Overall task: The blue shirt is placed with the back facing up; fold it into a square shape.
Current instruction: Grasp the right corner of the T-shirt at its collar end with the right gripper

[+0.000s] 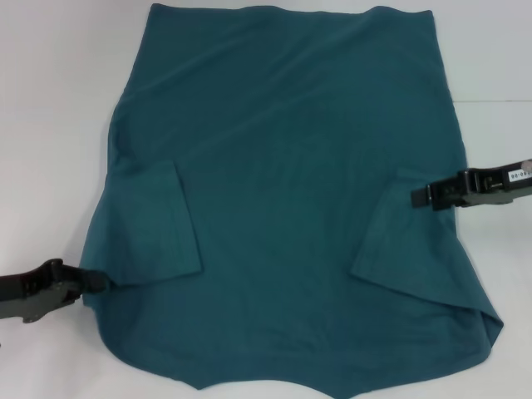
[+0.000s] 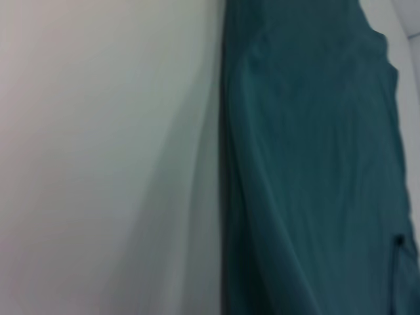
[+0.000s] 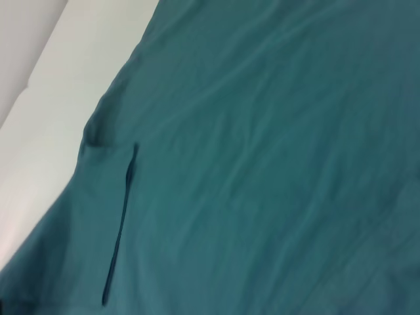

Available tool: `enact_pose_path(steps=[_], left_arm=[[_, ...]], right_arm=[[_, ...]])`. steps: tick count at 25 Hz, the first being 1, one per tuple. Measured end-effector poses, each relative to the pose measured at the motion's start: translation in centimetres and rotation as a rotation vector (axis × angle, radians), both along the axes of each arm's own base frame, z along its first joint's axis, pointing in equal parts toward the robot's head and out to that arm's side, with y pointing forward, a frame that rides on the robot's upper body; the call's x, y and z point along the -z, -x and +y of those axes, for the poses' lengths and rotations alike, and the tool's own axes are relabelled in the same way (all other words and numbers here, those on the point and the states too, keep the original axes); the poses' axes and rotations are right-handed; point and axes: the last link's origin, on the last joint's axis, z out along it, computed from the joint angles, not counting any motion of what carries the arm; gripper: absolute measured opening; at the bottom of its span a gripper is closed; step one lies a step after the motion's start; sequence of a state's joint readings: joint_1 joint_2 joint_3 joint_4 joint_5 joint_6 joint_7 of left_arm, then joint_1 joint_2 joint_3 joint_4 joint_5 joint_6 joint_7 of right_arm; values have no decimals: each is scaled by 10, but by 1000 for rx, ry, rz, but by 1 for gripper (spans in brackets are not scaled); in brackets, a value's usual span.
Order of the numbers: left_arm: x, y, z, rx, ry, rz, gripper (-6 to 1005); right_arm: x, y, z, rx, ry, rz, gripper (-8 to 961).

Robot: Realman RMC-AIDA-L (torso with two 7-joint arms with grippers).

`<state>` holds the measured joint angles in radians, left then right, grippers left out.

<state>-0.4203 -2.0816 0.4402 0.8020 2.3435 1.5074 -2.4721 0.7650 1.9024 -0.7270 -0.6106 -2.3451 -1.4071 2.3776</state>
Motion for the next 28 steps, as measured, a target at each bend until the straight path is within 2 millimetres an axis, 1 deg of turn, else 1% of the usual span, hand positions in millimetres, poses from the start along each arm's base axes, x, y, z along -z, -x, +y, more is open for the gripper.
enact_pose_path(steps=[4, 7, 11, 14, 19, 23, 28], left_arm=[[-6, -4, -2, 36, -17, -39, 49], [-7, -4, -1, 37, -22, -41, 38], [-7, -4, 1, 33, -28, -33, 39], [-7, -4, 2, 33, -28, -27, 39], [-7, -3, 4, 27, -34, -19, 38], [-5, -3, 3, 24, -32, -24, 39], [-5, -3, 3, 23, -31, -26, 38]], right_arm=[[-6, -3, -10, 1, 59, 8, 535], [-19, -10, -20, 30, 97, 13, 535], [-40, -29, -36, 112, 126, -50, 534], [-46, -43, -50, 155, 169, -117, 534], [-40, -51, -62, 136, 227, -152, 535], [-31, -54, -64, 122, 240, -177, 535], [-19, -53, -64, 94, 252, -185, 534]])
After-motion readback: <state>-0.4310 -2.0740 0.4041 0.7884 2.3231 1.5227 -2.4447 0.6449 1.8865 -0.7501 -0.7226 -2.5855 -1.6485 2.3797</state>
